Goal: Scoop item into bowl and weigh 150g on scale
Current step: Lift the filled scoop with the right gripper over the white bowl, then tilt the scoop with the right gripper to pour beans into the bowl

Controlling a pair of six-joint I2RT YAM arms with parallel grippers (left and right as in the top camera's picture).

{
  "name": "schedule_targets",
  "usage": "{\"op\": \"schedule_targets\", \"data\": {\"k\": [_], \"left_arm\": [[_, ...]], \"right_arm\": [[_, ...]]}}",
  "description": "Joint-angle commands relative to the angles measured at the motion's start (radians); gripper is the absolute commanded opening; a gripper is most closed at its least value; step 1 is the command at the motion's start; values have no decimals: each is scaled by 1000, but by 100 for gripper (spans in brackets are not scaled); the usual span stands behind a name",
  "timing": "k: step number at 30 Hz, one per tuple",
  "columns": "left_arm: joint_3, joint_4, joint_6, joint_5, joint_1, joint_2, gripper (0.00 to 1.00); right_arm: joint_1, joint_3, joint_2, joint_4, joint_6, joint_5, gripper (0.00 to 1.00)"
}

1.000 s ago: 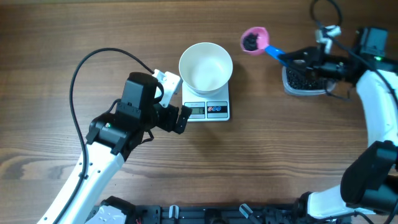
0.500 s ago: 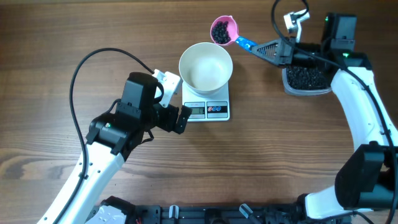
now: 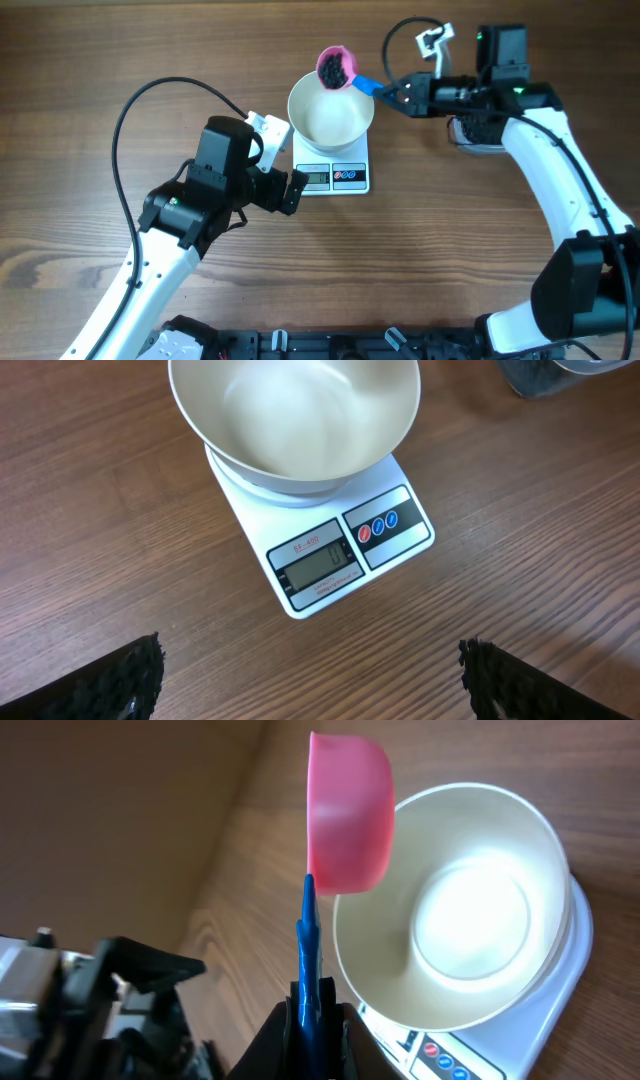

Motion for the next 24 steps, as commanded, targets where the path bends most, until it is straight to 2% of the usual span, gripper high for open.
{"op": "schedule_targets", "data": {"k": [1, 6, 24], "left_arm": [[-6, 3, 2, 16, -5, 3, 100], [-6, 3, 1, 16, -5, 3, 100], [-6, 3, 1, 16, -5, 3, 100]], "right_arm": [[30, -7, -21, -24, -82, 151, 4], [48, -7, -65, -47, -101, 224, 4], [53, -7, -81, -97, -263, 245, 4]]}}
